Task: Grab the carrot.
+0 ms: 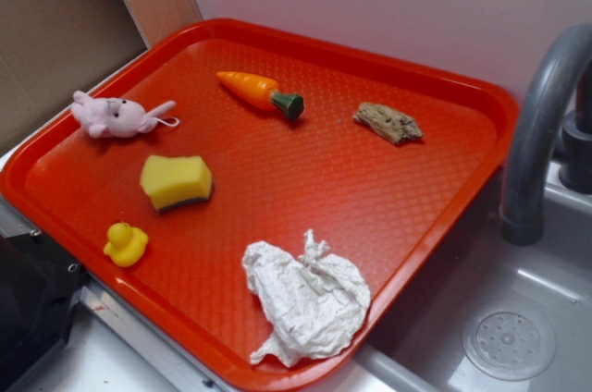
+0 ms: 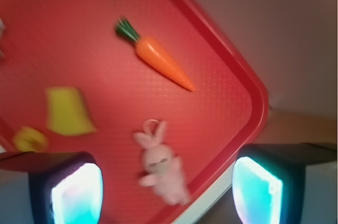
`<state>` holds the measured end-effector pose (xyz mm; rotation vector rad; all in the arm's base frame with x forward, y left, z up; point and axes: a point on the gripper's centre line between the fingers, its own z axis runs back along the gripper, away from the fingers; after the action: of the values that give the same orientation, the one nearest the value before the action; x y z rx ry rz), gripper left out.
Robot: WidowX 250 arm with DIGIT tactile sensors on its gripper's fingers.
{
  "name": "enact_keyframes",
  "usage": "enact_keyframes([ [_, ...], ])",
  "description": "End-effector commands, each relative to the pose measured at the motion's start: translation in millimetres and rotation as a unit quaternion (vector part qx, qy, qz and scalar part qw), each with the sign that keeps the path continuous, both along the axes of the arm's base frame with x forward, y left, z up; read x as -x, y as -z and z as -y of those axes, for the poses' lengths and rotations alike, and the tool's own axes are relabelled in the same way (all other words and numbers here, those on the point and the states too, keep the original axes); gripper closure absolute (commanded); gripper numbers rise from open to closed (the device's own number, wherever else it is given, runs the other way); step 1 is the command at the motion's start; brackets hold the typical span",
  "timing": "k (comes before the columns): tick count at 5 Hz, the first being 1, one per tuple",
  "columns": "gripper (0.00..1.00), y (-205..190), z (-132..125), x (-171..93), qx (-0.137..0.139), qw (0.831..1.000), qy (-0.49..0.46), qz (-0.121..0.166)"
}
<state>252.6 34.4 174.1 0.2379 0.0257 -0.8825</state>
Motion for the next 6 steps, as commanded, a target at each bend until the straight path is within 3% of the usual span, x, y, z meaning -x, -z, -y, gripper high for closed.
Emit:
enact_keyframes([
  [1, 0.0, 69.5, 33.2, -46.3, -0.038, 0.977, 0.209, -0.009],
  [3, 0.0, 131.9, 46.1, -39.3, -0.02, 0.961, 0.261, -0.09],
  [4, 0.0, 150.5, 45.1, -37.9, -0.015, 0.962, 0.25, -0.11],
  [5, 1.0, 163.6, 38.1, -39.6, 0.01, 0.974, 0.21, -0.09],
  [6, 1.0, 160.1, 37.0, -39.6, 0.001, 0.981, 0.178, -0.077],
])
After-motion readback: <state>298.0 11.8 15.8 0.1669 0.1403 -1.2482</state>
